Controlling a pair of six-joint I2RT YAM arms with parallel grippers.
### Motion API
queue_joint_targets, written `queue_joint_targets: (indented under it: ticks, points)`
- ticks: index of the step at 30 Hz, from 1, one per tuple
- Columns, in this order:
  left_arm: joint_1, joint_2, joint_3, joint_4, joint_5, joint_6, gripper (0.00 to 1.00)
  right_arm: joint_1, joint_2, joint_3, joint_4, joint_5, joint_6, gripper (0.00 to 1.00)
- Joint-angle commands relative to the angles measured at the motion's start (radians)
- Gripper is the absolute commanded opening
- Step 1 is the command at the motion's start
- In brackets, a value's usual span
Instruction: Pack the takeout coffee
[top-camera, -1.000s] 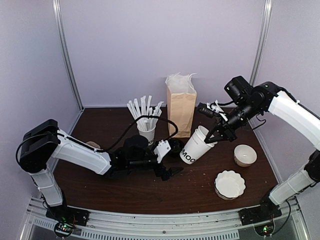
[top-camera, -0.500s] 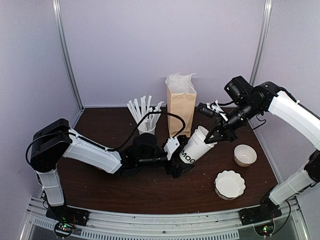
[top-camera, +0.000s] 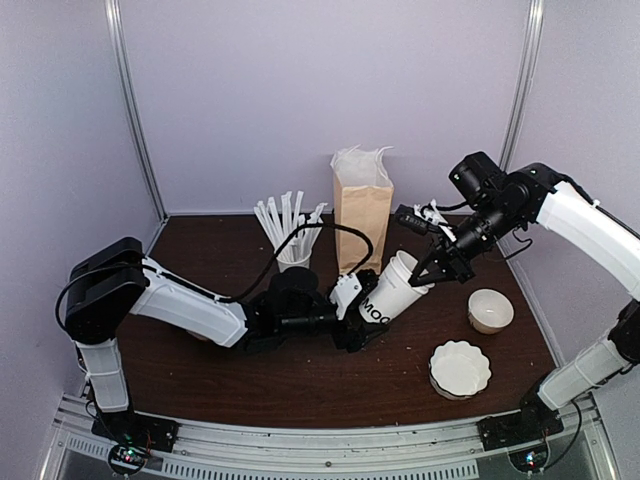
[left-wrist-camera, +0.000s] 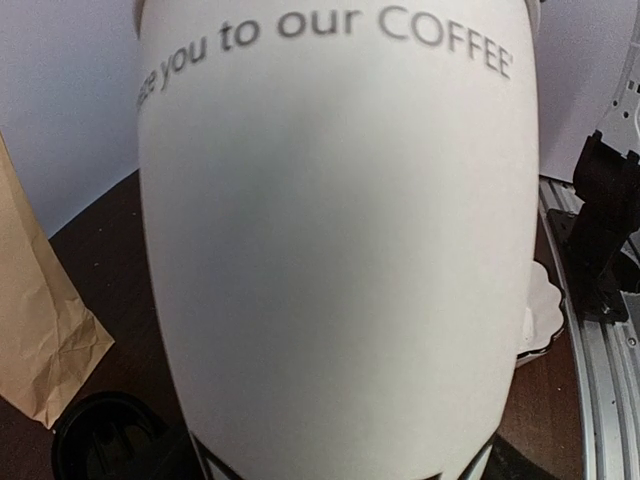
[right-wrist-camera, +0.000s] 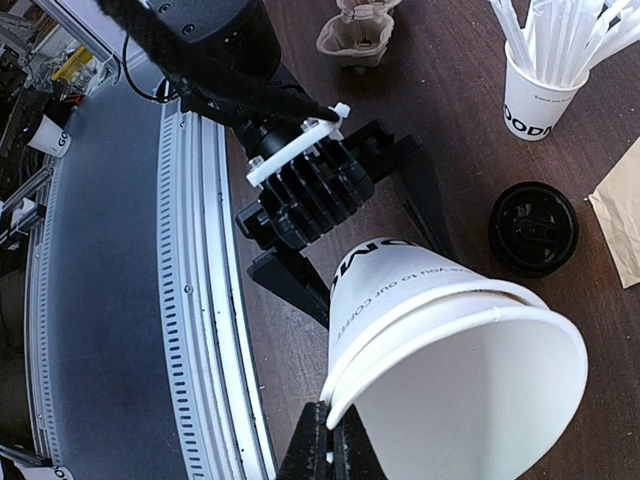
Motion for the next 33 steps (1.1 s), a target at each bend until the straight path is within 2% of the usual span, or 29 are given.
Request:
queue_joint_targets:
  ticks: [1, 7, 12, 19, 28, 33]
  points:
    - [-0.003, 0.012, 0.027, 0.017, -0.010, -0.013, 0.76, -0.002, -0.026, 0.003, 0.000, -0.001, -0.001, 0.00]
    - [-0.001, 0.019, 0.005, 0.007, -0.014, -0.006, 0.70, -0.010, -0.020, 0.072, -0.038, 0.073, -0.004, 0.00]
    - [-0.001, 0.033, -0.024, 0.012, 0.012, -0.004, 0.62, -0.033, -0.005, 0.176, -0.155, 0.063, -0.119, 0.00]
    - [0.001, 0.021, -0.067, 0.033, 0.000, -0.007, 0.63, -0.072, 0.045, 0.274, -0.343, 0.029, -0.279, 0.00]
    - [0.000, 0.037, -0.078, 0.081, -0.052, -0.008, 0.65, -0.145, 0.028, 0.326, -0.313, 0.094, -0.252, 0.00]
    - [0.001, 0.007, -0.107, 0.088, -0.068, -0.023, 0.66, -0.206, -0.005, 0.295, -0.182, 0.239, -0.169, 0.00]
